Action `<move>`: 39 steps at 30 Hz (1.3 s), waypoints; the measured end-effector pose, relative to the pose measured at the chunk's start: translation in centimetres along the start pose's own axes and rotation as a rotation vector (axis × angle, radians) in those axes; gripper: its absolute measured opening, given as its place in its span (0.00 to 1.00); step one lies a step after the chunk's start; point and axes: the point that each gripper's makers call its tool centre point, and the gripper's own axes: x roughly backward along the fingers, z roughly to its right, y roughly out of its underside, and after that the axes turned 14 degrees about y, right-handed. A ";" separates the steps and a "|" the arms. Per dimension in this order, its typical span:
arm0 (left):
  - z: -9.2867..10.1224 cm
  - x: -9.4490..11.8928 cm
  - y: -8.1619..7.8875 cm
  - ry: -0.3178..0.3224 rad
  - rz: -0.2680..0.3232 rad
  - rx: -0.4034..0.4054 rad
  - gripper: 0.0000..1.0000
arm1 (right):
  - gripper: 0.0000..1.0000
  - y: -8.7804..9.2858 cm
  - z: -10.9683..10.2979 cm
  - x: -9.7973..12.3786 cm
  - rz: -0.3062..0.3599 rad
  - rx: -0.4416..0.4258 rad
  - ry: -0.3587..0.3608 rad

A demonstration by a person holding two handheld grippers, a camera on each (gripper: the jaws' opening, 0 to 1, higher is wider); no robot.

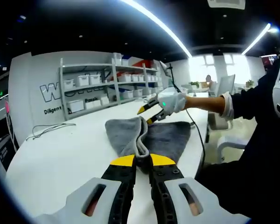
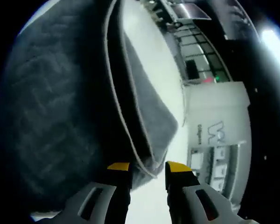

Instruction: Open the folded towel by lifting each exposed corner and separating the folded layers until the towel lies flat within the target outline without major curled edges

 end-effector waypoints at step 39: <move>0.7 -0.5 0.0 0.033 0.005 0.020 0.10 | 0.05 0.3 -0.5 -1.4 0.314 0.586 -0.036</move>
